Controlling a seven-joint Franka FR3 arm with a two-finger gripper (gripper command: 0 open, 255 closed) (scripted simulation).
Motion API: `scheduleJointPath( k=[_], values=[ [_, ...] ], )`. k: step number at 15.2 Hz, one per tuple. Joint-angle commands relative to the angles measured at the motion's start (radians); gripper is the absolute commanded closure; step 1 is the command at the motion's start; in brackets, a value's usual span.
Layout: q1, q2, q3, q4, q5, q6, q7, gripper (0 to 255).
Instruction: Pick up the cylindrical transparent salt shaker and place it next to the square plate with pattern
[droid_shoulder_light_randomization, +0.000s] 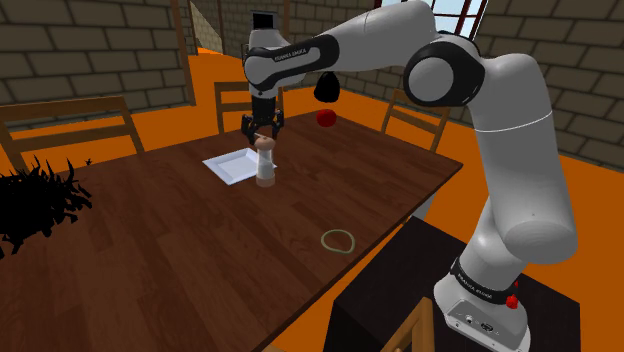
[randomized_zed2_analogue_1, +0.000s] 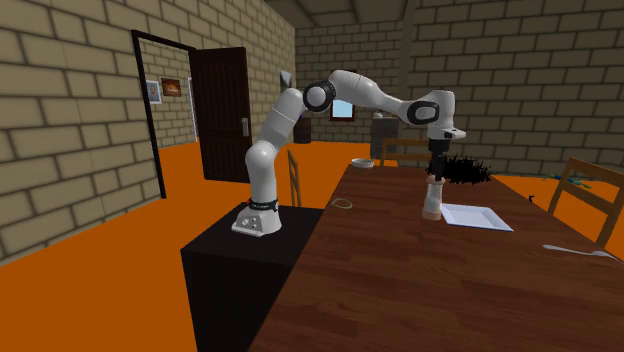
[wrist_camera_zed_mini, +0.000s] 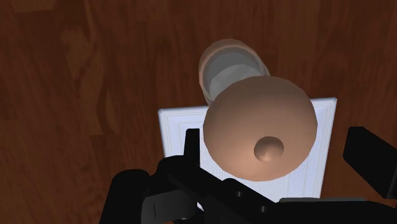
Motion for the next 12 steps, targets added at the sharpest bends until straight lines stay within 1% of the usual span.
scheduleJointPath(
  k=[1, 4, 12],
  values=[
    [0.0, -0.009, -0.001, 0.019, -0.001, -0.028, 0.001, 0],
    [-0.001, -0.029, -0.003, 0.082, -0.005, -0.11, 0.004, 0],
    [-0.001, -0.029, -0.003, 0.082, -0.005, -0.11, 0.004, 0]
  ],
)
